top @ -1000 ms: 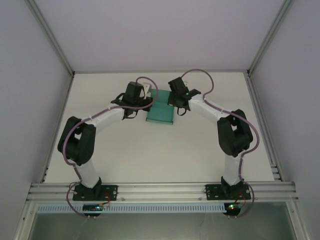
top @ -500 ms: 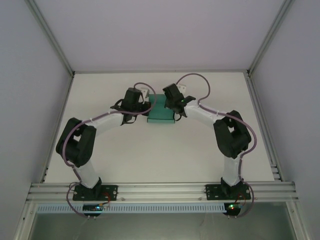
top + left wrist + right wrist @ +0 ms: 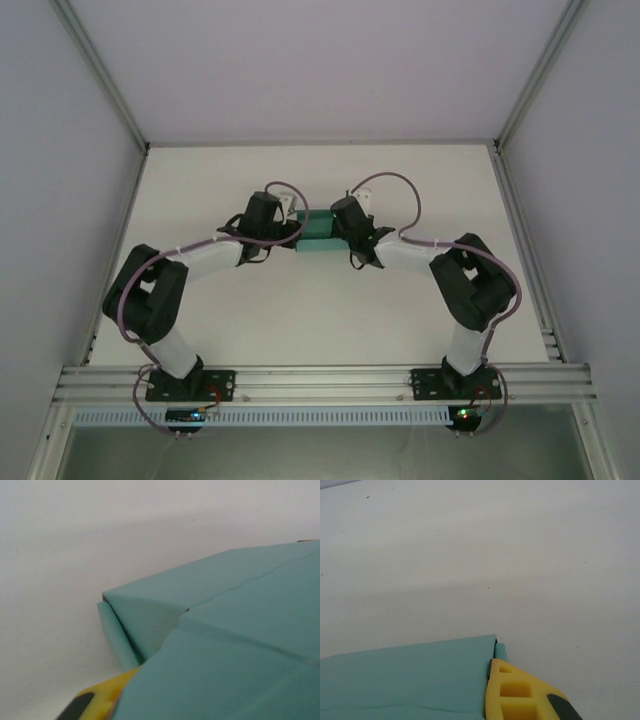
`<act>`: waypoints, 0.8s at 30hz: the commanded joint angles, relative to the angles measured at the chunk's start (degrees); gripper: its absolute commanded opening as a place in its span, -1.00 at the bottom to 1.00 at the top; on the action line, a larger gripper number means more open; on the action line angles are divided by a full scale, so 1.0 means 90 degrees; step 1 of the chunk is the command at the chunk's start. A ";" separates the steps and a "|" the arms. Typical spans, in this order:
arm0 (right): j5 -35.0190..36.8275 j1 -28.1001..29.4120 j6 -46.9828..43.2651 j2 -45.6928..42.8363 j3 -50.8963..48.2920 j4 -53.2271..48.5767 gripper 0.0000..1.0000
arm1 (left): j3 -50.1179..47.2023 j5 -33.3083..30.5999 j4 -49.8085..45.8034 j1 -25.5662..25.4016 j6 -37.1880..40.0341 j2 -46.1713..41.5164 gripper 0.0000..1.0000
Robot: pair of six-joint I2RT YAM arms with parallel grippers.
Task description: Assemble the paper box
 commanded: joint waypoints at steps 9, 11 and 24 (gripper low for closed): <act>0.0222 0.0280 -0.0269 -0.0239 -0.0383 0.0157 -1.00 | 0.0039 -0.0137 -0.1463 -0.0016 -0.0047 -0.1432 0.47; 0.0205 0.0290 -0.0273 -0.0209 -0.0443 0.0206 -1.00 | 0.0124 -0.0130 -0.1703 0.0001 -0.0031 -0.1659 0.74; 0.0295 0.0514 -0.0807 -0.0044 -0.0676 0.0636 -1.00 | 0.0519 0.0658 -0.1510 0.1123 -0.1360 -0.1192 0.99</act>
